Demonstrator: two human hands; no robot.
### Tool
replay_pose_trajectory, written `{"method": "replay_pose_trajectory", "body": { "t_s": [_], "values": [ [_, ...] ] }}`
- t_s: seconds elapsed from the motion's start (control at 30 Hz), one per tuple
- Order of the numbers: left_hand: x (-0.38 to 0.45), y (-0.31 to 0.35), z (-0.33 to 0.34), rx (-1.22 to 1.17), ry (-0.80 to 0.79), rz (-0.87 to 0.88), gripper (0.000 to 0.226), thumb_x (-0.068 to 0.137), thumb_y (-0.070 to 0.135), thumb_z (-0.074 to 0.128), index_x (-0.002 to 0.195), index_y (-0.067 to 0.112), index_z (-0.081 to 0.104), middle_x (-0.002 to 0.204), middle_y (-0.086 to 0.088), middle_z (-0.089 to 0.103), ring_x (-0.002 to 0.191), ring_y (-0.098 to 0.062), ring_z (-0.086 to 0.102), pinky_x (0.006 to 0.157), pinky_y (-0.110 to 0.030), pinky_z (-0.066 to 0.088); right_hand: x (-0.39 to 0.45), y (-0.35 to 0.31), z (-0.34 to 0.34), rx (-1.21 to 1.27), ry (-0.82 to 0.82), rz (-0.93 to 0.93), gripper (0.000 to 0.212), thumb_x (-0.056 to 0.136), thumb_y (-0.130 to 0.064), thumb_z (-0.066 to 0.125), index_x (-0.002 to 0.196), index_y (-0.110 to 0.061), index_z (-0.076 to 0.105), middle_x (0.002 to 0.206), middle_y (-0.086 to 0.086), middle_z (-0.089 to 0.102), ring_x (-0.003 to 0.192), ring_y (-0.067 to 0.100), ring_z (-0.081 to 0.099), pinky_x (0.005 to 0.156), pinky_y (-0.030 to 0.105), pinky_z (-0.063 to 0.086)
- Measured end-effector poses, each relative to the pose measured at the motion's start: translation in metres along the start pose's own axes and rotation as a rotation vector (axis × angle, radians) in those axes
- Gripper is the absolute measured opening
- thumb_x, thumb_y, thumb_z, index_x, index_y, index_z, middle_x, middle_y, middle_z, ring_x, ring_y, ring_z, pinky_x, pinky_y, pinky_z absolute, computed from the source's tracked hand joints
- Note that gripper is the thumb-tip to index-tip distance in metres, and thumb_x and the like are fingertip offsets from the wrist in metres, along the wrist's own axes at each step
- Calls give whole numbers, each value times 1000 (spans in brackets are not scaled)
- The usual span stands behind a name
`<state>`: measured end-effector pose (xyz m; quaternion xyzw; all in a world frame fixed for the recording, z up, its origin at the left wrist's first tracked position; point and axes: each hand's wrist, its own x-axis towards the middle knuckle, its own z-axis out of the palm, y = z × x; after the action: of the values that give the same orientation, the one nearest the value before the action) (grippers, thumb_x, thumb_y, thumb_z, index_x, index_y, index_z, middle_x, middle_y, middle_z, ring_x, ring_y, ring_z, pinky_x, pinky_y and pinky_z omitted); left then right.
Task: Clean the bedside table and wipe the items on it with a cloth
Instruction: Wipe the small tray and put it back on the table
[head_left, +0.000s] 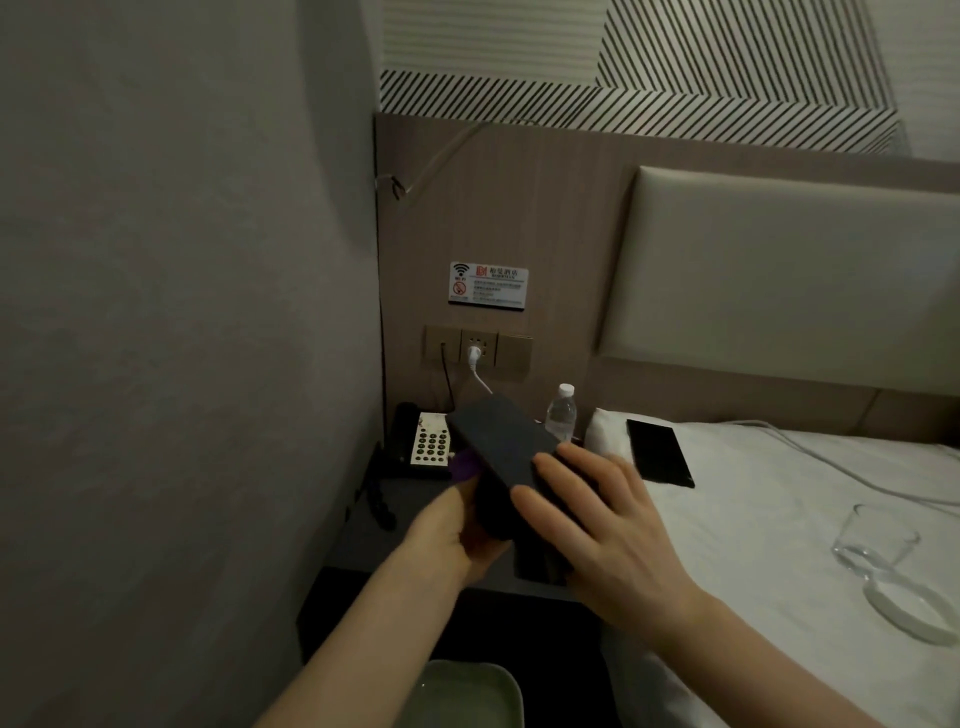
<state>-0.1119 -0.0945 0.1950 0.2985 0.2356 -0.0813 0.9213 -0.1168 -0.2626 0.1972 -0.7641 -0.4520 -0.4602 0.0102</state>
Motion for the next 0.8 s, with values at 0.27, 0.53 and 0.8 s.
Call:
{"method": "replay_pose_trajectory", "body": {
  "t_s": [0.27, 0.53, 0.8],
  "values": [
    [14, 10, 4, 266, 199, 335, 22, 82, -7, 61, 102, -1, 66, 90, -19, 69, 76, -31, 67, 50, -31, 56, -12, -6, -2, 93, 15, 148, 86, 59, -32, 87, 132, -21, 43, 137, 7, 44, 124, 33, 44, 89, 49, 46],
    [9, 29, -11, 1213, 96, 924, 9, 79, 16, 74, 87, 20, 75, 75, 5, 72, 77, -11, 67, 71, -38, 56, -5, 11, -13, 615, 32, 563, 94, 51, -18, 95, 125, -36, 40, 121, -12, 45, 112, 14, 47, 93, 20, 42],
    [-6, 46, -4, 1510, 56, 981, 7, 82, 29, 72, 79, 23, 70, 68, 8, 65, 67, -3, 61, 59, -20, 46, -14, 45, -17, 1339, -71, 890, 85, 49, -15, 91, 122, -33, 50, 115, -9, 61, 106, 11, 63, 72, 28, 58]
  ]
}}
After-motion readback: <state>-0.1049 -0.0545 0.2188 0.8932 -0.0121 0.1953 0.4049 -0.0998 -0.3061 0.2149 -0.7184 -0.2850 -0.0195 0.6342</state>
